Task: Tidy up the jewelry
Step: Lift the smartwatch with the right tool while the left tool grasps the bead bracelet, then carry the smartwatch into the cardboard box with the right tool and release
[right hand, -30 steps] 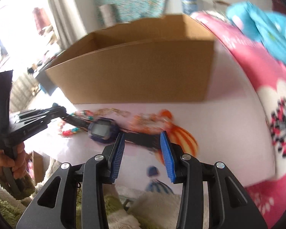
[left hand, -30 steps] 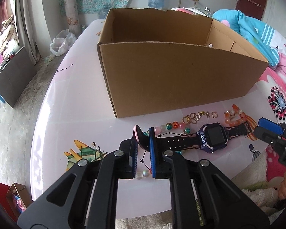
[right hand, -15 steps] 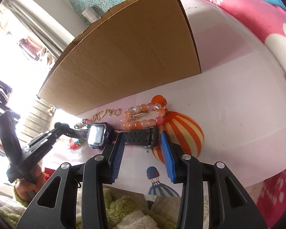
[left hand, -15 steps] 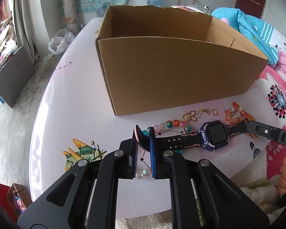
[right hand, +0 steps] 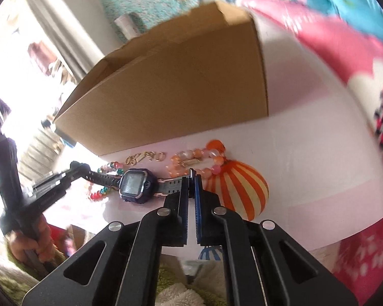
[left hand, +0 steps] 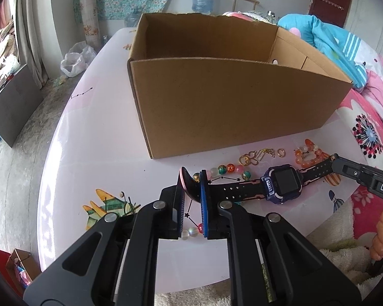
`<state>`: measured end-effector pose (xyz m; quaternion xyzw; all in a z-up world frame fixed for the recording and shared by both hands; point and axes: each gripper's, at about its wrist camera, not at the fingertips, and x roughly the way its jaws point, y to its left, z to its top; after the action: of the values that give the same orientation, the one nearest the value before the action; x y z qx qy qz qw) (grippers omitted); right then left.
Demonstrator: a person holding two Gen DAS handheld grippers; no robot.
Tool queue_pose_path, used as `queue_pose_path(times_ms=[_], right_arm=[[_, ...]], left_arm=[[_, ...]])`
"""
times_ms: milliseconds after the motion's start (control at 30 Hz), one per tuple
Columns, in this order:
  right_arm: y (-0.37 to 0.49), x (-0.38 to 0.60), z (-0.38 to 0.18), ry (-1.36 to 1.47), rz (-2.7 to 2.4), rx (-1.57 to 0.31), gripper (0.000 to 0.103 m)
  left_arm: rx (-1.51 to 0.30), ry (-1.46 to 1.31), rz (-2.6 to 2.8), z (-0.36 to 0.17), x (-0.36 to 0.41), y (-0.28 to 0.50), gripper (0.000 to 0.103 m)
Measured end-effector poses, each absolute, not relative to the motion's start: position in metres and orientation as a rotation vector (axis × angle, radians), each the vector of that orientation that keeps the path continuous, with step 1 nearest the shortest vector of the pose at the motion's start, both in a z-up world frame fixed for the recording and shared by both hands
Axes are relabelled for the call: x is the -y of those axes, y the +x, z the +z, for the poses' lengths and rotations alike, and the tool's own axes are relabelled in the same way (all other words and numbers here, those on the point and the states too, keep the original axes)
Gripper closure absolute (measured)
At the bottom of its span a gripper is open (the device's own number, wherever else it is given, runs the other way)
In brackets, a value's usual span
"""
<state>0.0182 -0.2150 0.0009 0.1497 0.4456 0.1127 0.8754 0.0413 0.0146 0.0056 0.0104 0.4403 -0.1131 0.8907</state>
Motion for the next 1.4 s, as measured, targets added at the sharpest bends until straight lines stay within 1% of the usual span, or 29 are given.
queue_pose_path(times_ms=[133, 267, 600, 833, 967, 1067, 1133, 1200, 1400], right_arm=[[0.006, 0.198, 0.026, 0.172, 0.238, -0.849, 0.098], [-0.003, 0.197, 0.043, 0.151, 0.246, -0.797, 0.098], [-0.010, 0.202, 0.088, 0.124, 0.266, -0.680, 0.099], [0.015, 0.197, 0.149, 0.067, 0.352, -0.511, 0.099], [0.060, 0.197, 0.172, 0.048, 0.400, -0.490, 0.100], [0.087, 0.202, 0.178, 0.053, 0.379, -0.520, 0.100], [0.087, 0.213, 0.181, 0.096, 0.400, -0.521, 0.100], [0.081, 0.219, 0.179, 0.098, 0.382, -0.515, 0.100], [0.064, 0.241, 0.132, 0.242, 0.401, -0.611, 0.099]], left_arm=[[-0.878, -0.022, -0.270, 0.017, -0.018, 0.037, 0.096], [-0.841, -0.063, -0.302, 0.028, -0.023, 0.030, 0.100], [-0.734, -0.139, -0.398, 0.063, -0.034, 0.015, 0.101], [-0.535, -0.095, -0.471, 0.132, -0.028, 0.025, 0.101], [-0.516, -0.102, -0.512, 0.149, -0.016, 0.061, 0.101], [-0.553, -0.072, -0.475, 0.147, -0.007, 0.082, 0.101], [-0.595, -0.118, -0.514, 0.146, -0.009, 0.088, 0.101], [-0.576, -0.082, -0.497, 0.147, -0.007, 0.084, 0.101], [-0.609, -0.066, -0.492, 0.141, -0.003, 0.079, 0.101]])
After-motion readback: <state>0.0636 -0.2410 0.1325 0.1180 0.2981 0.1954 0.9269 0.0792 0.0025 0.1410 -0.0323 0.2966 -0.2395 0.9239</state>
